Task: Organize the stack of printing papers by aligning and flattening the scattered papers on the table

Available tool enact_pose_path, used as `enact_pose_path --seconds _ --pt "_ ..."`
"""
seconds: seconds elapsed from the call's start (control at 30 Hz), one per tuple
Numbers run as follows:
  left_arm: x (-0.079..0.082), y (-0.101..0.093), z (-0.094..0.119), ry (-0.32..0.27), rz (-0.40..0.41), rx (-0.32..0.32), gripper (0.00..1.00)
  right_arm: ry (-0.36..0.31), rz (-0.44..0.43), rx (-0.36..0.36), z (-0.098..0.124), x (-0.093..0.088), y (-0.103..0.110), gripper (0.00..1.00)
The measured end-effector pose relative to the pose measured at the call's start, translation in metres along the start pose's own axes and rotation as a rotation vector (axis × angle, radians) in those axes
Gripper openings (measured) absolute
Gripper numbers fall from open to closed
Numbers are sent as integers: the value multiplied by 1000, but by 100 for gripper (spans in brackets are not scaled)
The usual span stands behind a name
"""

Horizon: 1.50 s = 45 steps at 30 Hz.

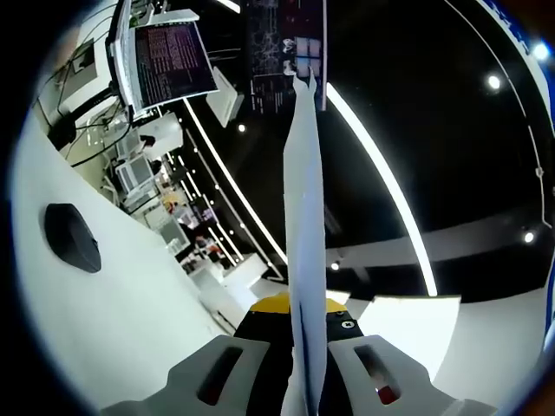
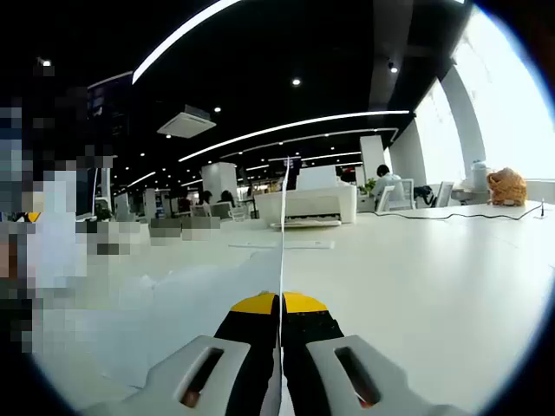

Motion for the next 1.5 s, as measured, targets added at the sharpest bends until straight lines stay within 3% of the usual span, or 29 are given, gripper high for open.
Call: enact_pose_path --seconds 0.63,1.37,1.5 --pt "1 -10 0 -5 0 -18 6 -4 -6 0 1 1 0 0" --pt "5 -3 0 -8 6 -4 6 -22 -12 -3 3 2 -2 0" --pt "5 -2 -1 -6 11 0 6 -51 -35 -4 5 6 -3 0"
Point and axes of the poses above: the point that each gripper's makers call its tool centre point, and the gripper's own axes: z roughly backward along the fingers, y roughly to its left, x roughly out of its top, the point moved 6 cm from there along z, roughly backward along the fingers, and after that the axes turned 14 degrees about x, right-handed, at the moved point
